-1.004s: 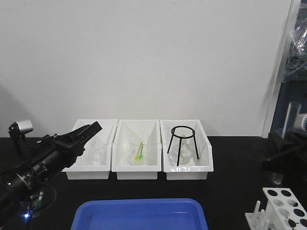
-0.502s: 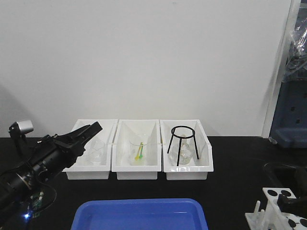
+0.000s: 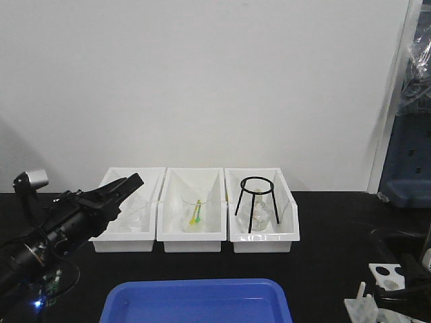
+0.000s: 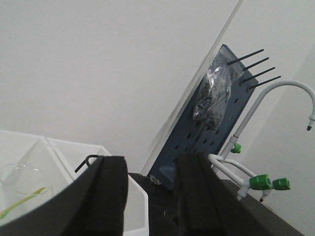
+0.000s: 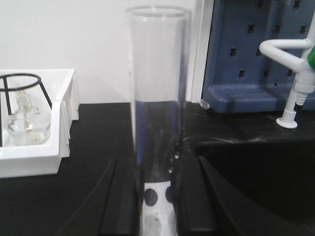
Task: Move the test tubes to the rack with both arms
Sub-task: 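Carry the tube with the right gripper over the white rack, then lower the tube into a rack hole and open the right gripper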
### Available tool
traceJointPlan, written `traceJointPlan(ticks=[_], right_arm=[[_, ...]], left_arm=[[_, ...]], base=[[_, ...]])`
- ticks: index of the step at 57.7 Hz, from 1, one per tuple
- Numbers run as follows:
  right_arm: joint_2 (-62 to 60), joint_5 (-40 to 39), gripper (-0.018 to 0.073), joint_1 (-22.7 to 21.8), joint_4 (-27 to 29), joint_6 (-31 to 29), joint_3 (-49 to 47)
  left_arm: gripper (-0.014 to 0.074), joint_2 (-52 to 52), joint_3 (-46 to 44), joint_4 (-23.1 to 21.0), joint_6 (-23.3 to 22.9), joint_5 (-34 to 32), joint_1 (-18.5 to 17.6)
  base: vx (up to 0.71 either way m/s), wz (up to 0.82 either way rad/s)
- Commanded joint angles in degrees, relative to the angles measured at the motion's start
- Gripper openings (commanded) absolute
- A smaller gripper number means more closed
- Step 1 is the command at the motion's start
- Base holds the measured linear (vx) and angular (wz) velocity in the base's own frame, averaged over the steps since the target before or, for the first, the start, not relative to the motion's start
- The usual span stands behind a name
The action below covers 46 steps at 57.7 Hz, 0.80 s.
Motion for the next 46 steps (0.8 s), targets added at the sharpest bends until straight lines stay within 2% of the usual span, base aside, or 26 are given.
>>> traceJointPlan(ticks=[1,26,46], right_arm=[[0.03,-5.71,-0.0008,-0.4,-1.07,-0.06,-1.35],[8.82,-14.32,-0.0006,-0.33,-1.29,4.64,-1.35],[13.08,-14.57,0.0,-0.33,-1.46,4.64,-1.35]], left_arm=[[0.0379,-3.04,-1.33,-1.87,-0.1,-3.73,0.02],[0.0379,-3.04,-1.33,-1.87,-0.1,-3.73,0.02],[0.0379,-3.04,-1.38,-1.87,0.25,-3.73,0.02]], base=[[0.0,0.0],[0.0,0.0],[0.0,0.0]])
